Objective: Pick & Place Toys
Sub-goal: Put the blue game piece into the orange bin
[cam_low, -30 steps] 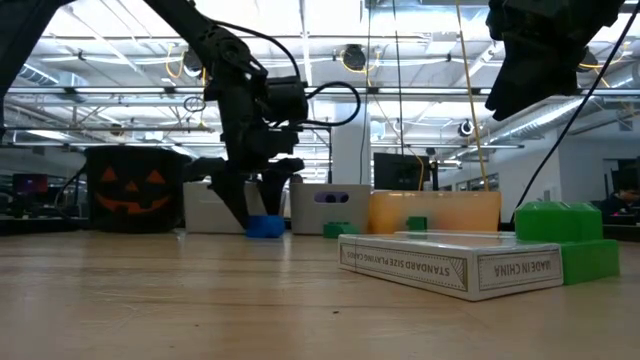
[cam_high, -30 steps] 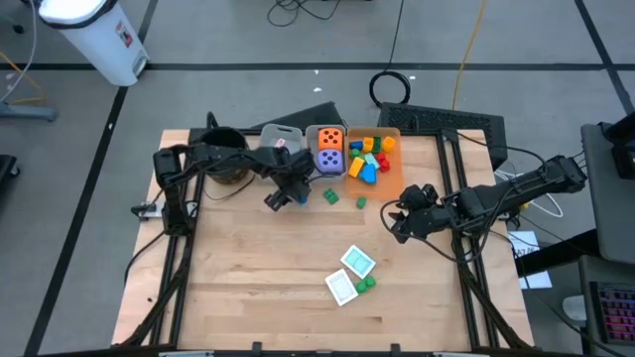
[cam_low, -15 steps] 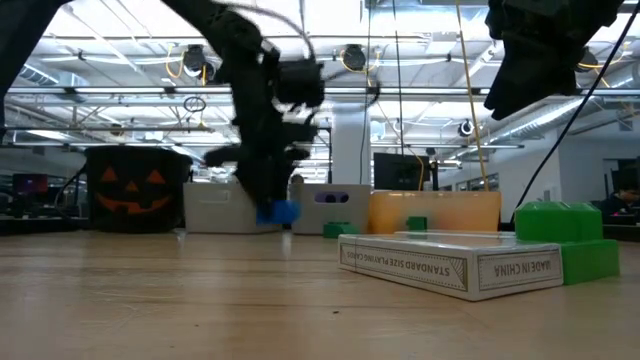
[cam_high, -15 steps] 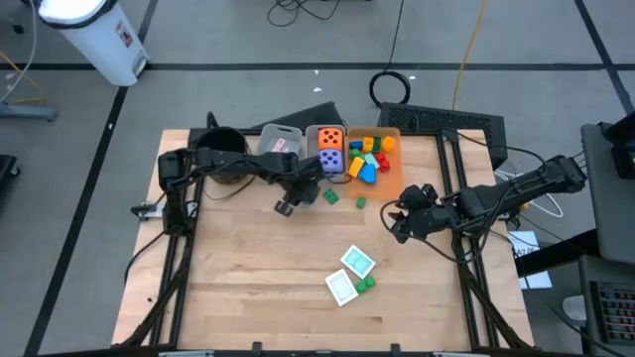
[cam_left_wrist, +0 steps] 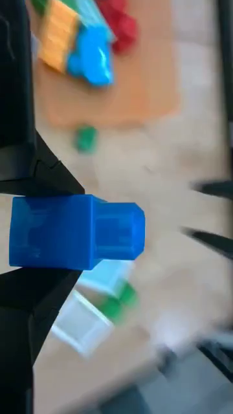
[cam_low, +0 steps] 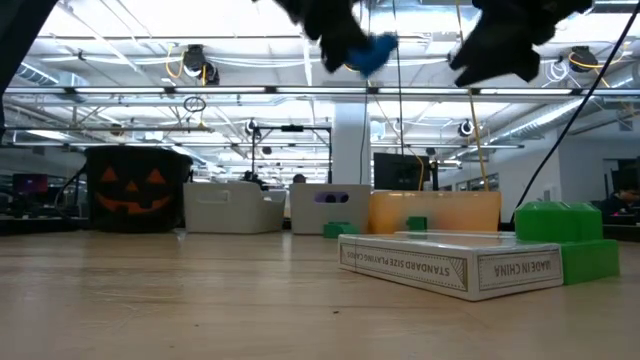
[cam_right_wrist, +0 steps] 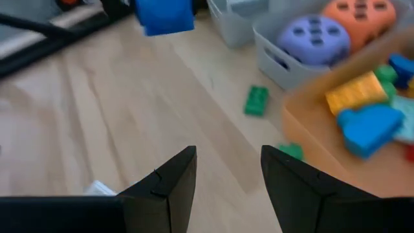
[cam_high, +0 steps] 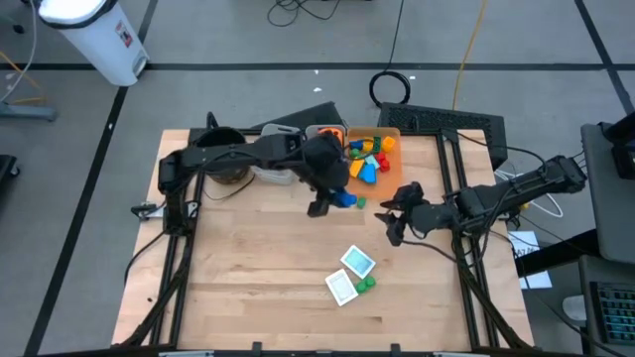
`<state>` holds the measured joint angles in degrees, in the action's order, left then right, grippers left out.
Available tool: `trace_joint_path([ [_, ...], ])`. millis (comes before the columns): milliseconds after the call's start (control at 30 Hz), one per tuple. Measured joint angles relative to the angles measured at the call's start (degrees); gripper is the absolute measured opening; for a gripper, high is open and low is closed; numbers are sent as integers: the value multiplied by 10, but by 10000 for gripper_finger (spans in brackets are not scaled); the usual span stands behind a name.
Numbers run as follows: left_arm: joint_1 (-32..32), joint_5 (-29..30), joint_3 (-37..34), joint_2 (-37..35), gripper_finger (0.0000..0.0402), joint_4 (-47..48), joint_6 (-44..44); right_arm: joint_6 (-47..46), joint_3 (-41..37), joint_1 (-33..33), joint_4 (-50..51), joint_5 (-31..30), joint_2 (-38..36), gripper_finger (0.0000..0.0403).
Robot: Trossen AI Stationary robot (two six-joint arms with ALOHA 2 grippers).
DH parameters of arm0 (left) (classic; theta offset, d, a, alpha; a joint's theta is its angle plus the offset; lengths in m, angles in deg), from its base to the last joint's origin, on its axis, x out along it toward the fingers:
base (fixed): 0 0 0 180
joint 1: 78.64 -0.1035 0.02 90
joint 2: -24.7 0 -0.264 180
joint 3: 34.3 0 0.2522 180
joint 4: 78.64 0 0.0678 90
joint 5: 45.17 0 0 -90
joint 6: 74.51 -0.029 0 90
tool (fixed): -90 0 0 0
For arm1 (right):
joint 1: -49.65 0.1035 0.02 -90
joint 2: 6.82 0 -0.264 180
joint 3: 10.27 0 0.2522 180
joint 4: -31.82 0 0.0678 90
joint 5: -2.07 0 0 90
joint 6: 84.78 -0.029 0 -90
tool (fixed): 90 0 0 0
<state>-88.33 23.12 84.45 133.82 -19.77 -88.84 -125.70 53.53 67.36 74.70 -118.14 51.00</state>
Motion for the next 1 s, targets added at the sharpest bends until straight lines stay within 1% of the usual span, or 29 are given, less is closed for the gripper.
trace_joint_path([
  [133, 7, -50, 51, 0, 137, -1, 70, 43, 0, -10, -58, 2, 0, 164],
  [200, 11, -57, 62, 0, 137, 2, 93, 69, 0, -12, -84, 5, -3, 164],
  [300, 20, -52, 70, 0, 137, 14, 105, 105, 0, -17, -125, 39, -10, 168],
  [400, 30, -32, 70, 0, 137, 28, 111, 116, 0, -25, -155, 65, -21, 181],
  [567, 41, 1, 70, 0, 137, 27, 119, 130, 0, -35, -196, 65, -29, 213],
  [633, 43, 19, 70, 0, 137, 27, 125, 138, 0, -39, -219, 66, -24, 224],
  [733, 46, 51, 70, 0, 137, 23, 130, 153, 0, -47, -252, 92, -6, 235],
  [833, 46, 53, 70, 4, 137, 8, 133, 162, 0, -57, -276, 122, 18, 239],
  [1000, 46, 47, 69, 4, 137, 11, 134, 166, 0, -64, -309, 123, 39, 236],
])
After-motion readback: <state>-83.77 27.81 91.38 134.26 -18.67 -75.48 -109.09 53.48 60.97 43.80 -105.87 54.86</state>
